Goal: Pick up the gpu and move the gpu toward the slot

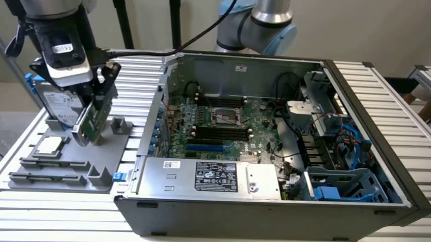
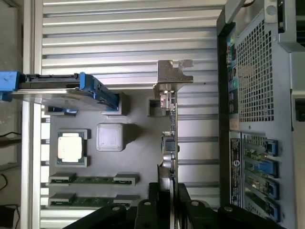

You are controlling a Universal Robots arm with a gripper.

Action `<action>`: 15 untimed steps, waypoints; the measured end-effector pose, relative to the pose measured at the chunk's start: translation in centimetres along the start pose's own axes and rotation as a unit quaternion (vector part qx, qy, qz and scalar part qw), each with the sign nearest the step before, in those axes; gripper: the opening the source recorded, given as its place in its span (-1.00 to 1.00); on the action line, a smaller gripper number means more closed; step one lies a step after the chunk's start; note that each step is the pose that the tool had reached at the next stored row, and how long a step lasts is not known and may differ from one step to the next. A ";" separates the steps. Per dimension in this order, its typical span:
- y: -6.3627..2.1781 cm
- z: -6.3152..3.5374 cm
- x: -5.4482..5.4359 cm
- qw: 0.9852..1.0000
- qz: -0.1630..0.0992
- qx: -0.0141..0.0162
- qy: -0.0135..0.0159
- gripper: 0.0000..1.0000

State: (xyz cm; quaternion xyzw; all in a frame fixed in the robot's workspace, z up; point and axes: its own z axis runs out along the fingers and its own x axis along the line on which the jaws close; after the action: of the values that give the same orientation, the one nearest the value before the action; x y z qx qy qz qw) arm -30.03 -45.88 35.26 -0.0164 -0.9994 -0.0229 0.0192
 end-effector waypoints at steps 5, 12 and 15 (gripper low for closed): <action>-0.08 -2.35 -1.8 1.000 0.000 -0.003 0.000 -0.47; -0.09 -5.65 -4.9 1.000 0.000 -0.006 0.001 -0.47; -0.04 -6.76 -6.2 1.000 0.000 -0.007 0.002 -0.47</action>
State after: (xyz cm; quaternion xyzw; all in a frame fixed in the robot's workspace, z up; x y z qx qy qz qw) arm -23.57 -46.44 41.77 -0.0162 -0.9992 -0.0304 0.0212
